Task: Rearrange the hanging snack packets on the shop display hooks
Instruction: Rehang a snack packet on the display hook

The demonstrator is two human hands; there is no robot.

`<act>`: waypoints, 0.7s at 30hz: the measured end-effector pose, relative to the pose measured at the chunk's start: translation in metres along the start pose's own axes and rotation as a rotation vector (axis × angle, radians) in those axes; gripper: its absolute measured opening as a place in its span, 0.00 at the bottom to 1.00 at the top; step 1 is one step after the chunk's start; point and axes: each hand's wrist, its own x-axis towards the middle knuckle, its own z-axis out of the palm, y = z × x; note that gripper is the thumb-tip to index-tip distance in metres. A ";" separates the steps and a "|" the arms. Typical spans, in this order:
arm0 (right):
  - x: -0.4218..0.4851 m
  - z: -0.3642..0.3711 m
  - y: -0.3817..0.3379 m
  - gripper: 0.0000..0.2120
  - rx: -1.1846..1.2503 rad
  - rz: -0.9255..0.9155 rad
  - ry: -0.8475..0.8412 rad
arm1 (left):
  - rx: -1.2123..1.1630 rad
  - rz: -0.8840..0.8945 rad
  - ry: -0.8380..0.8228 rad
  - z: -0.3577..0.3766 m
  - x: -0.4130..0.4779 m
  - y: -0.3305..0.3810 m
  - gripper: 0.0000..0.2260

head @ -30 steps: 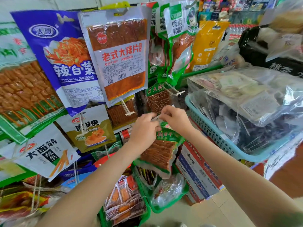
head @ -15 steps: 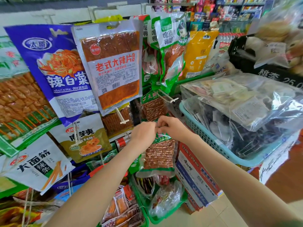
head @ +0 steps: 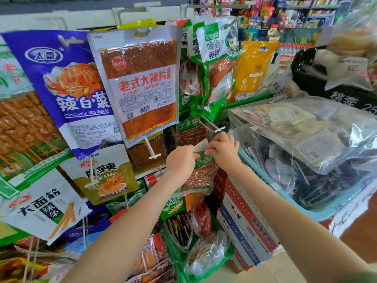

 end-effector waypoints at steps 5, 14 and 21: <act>0.010 -0.005 0.004 0.05 0.292 0.028 -0.105 | 0.077 0.002 0.091 0.000 0.015 0.010 0.12; 0.019 -0.002 0.003 0.09 0.582 0.216 0.146 | 0.190 0.040 0.150 -0.007 0.038 0.016 0.21; 0.021 0.016 0.004 0.10 0.650 0.229 0.305 | 0.165 0.067 0.168 -0.003 0.034 0.010 0.22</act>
